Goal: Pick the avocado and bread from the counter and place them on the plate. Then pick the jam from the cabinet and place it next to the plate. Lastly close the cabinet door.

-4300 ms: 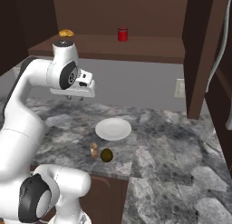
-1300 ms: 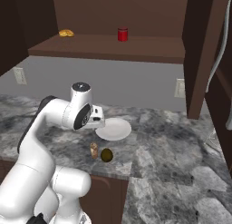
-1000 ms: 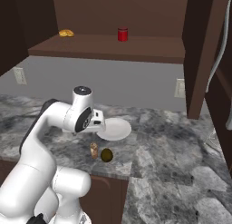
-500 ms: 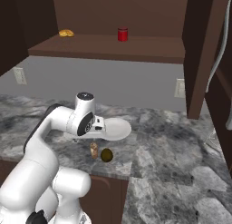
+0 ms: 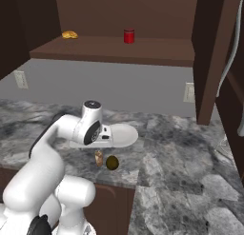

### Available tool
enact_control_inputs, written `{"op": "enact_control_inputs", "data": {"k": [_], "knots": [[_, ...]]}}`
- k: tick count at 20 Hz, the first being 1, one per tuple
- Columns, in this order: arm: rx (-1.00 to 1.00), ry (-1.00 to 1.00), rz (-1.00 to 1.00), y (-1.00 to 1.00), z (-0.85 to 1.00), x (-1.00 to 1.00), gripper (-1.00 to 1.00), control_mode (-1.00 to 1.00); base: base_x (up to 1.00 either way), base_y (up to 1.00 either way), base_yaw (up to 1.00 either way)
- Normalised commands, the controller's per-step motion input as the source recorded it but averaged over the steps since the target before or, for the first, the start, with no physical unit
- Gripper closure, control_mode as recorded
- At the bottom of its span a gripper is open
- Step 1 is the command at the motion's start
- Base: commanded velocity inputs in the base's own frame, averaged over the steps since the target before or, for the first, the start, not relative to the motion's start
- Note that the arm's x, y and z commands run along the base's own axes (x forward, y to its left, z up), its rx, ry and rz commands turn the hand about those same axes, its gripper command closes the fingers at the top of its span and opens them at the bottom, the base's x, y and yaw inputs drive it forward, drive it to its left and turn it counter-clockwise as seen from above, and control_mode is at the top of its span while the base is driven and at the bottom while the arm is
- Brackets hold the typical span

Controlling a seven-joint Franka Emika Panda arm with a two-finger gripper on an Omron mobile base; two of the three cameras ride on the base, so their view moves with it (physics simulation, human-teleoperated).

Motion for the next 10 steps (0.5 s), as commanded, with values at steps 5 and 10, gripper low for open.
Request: {"op": "enact_control_inputs", "data": {"k": [5,10], "knots": [[0.0,0.0,0.03,-0.01,-0.15,0.18,-1.0,-1.0,0.0,0.0,0.0],[0.0,0.0,0.03,-0.02,-0.16,0.2,-1.0,-1.0,0.0,0.0,0.0]]}}
